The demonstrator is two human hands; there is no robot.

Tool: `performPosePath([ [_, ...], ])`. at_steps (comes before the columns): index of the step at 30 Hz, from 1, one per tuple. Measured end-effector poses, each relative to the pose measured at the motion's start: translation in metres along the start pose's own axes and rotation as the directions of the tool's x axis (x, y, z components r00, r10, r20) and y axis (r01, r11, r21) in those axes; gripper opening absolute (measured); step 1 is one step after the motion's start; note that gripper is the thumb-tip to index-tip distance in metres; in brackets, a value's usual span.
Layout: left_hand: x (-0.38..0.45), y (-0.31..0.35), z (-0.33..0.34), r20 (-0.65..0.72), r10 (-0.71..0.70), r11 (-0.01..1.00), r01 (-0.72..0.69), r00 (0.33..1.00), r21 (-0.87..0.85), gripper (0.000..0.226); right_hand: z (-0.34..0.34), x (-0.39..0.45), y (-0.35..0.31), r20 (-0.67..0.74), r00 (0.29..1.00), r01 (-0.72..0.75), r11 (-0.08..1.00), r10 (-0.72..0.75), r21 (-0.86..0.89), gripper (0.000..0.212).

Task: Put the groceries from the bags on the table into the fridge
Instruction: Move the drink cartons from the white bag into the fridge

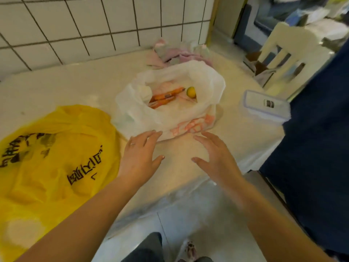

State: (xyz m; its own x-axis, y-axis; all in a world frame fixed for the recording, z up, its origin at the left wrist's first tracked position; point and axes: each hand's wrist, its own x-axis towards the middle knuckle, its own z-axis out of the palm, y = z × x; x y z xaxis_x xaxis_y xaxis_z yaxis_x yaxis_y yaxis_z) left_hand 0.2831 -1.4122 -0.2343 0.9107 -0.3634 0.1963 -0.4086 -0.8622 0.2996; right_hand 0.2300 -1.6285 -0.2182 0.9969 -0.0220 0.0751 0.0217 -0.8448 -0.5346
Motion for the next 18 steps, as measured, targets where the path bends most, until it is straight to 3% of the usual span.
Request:
performPosePath([
  [4,0.028,0.006,0.007,-0.021,-0.102,0.995,0.102,0.995,0.011,0.068,-0.005,0.054,0.015,0.007,0.990,0.141,0.990,-0.142,0.029,0.062],
  [8,0.060,-0.001,0.016,-0.062,-0.158,0.987,0.159,0.986,0.011,0.066,-0.004,0.103,0.024,0.026,0.985,0.168,0.984,-0.170,0.057,0.062],
  [18,0.131,-0.020,0.023,-0.110,-0.193,0.980,0.198,0.975,0.035,0.065,-0.006,0.205,0.028,0.122,0.936,0.334,0.942,-0.329,-0.024,0.062],
])
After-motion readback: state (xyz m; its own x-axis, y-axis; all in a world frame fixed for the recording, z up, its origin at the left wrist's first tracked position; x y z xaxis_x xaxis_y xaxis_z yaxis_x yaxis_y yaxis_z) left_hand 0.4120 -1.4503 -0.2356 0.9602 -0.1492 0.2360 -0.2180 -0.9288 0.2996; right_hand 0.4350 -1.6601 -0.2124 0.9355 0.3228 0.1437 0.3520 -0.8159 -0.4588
